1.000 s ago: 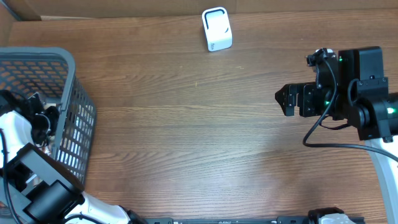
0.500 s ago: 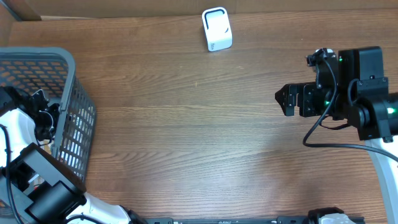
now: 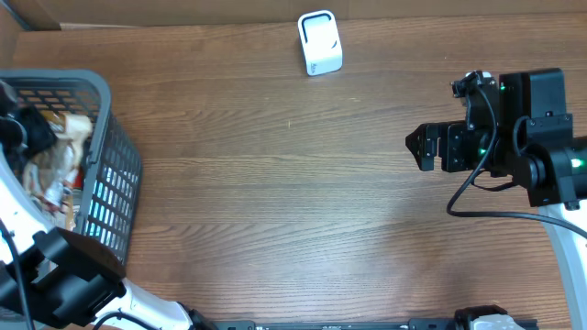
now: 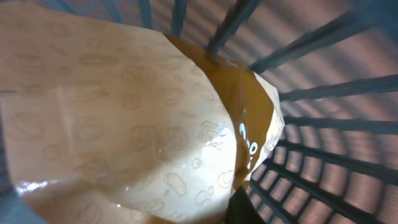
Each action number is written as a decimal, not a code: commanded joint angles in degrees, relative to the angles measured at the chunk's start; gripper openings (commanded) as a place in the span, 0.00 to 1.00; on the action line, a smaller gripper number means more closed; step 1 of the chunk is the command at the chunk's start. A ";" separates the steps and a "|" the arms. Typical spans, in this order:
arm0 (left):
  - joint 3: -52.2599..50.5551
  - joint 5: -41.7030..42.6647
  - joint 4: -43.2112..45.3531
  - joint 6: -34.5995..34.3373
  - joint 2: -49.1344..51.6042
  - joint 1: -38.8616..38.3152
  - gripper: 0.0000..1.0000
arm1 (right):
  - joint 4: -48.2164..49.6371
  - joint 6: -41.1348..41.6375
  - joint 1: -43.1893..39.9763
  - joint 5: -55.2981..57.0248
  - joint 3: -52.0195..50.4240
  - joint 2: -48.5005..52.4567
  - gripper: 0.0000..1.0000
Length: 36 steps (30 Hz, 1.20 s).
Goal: Scan the item barcode
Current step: 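Grasp the brown-and-white snack bag in the basket with the left gripper, then lift the snack bag out and drop it on the table center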
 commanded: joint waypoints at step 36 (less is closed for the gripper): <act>-19.91 20.37 8.37 -23.80 -19.10 -49.64 0.05 | -0.31 -0.37 0.37 0.37 0.74 -0.26 1.00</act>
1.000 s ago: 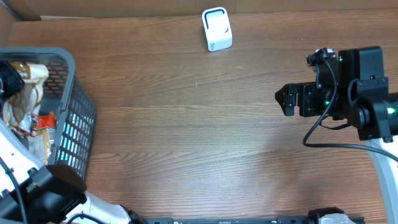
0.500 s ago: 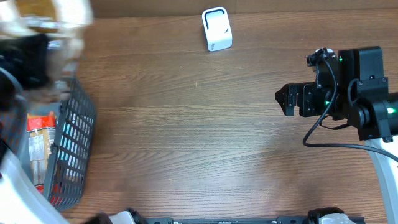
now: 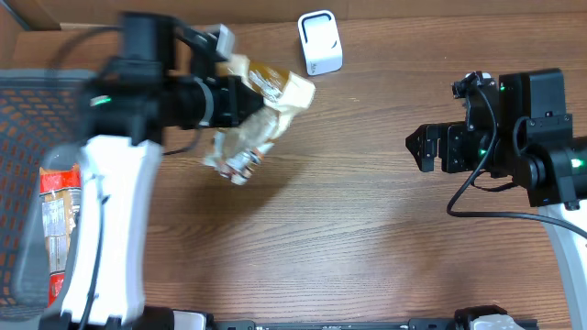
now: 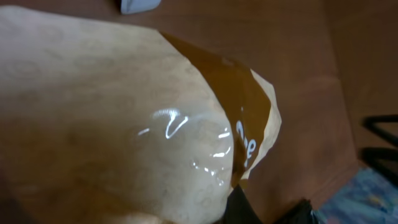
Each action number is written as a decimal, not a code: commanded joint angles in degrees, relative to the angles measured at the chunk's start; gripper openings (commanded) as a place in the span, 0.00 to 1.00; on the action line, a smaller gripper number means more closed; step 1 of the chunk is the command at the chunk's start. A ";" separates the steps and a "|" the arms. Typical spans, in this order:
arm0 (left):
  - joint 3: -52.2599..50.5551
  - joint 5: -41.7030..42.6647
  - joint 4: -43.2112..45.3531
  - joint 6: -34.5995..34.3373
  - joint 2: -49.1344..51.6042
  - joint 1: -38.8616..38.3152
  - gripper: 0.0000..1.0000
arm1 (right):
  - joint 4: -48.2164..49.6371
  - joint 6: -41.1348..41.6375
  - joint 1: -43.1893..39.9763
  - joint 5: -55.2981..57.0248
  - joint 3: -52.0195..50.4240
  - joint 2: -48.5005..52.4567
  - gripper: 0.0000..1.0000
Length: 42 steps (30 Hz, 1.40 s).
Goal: Scan the item barcode
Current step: 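Lift the snack bag out and drop it on the table center, then return the left gripper into the basket toward the white tube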
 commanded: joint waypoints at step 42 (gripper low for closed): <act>7.13 -25.55 5.20 5.88 -5.86 10.99 1.00 | -0.13 -0.37 0.39 0.37 0.74 -0.26 1.00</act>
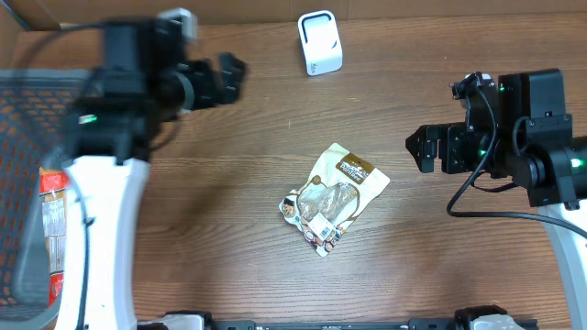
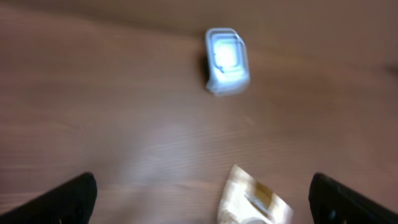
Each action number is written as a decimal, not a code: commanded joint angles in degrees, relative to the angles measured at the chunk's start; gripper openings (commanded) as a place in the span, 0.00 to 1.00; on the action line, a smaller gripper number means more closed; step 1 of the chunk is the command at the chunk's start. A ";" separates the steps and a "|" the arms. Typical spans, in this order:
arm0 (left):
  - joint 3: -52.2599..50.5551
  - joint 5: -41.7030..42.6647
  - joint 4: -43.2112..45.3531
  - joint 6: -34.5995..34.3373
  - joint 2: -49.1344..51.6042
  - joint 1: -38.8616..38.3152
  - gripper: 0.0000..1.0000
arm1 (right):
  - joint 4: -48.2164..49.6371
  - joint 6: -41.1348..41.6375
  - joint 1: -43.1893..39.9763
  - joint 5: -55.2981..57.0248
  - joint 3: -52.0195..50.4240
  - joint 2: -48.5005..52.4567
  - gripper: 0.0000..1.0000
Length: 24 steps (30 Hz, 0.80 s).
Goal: Scan the item barcode
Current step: 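Return the left gripper into the basket toward the white tube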
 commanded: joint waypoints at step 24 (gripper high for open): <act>-30.69 2.49 10.49 13.60 -0.33 50.03 1.00 | 0.11 -0.39 0.39 0.37 0.74 -0.31 1.00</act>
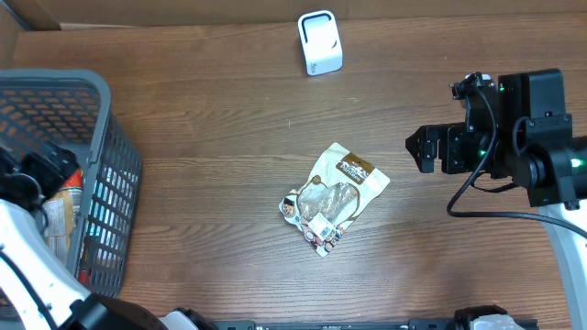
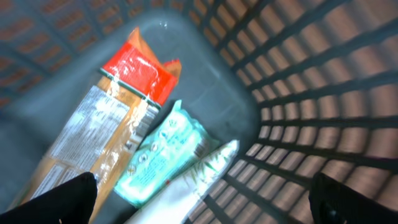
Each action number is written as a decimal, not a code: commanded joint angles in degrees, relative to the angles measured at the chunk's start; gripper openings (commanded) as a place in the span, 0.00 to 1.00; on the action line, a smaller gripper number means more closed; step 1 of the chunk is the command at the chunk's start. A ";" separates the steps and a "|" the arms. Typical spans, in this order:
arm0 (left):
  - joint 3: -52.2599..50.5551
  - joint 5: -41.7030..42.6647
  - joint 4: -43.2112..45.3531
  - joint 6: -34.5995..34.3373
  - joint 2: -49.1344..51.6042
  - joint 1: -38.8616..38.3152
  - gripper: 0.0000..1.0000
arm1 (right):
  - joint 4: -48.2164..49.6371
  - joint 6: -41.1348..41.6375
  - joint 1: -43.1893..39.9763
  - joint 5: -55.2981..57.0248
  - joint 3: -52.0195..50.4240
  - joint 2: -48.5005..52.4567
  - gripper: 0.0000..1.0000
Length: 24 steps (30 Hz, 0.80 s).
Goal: Scan the item barcode
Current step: 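Return the left gripper into the basket toward the white tube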
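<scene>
A tan and brown snack pouch [image 1: 334, 197] lies flat at the middle of the wooden table. The white scanner [image 1: 319, 42] stands at the back edge, apart from the pouch. My left gripper [image 1: 44, 167] hangs over the grey basket [image 1: 115, 165] at the left. In the left wrist view it [image 2: 202, 205] is open and holds nothing, with both dark fingertips [image 2: 56, 199] at the lower corners. Below it lie an orange and red packet [image 2: 118, 106], a teal packet [image 2: 165, 155] and a white one [image 2: 186, 196]. My right gripper [image 1: 417, 148] hovers right of the pouch, its jaws unclear.
The basket's mesh wall [image 2: 311, 93] rises to the right of the packets in the left wrist view. A cable [image 1: 477, 197] loops off the right arm over the table's right side. Cardboard [image 1: 27, 14] borders the back left corner.
My left gripper was open above the table's back left, facing the scanner. Now it is open over the basket, facing the packets inside. The pouch and right arm have not moved.
My left gripper was down in the basket, shut on the snack pouch. Then it held the pouch in the air near the scanner. Later the pouch lay at the table's middle with the gripper open behind it. Now the gripper is back over the basket.
</scene>
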 commanded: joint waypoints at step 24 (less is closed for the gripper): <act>-15.21 3.23 9.88 10.56 16.35 -1.84 0.91 | 0.31 -0.13 0.37 0.26 0.74 4.46 1.00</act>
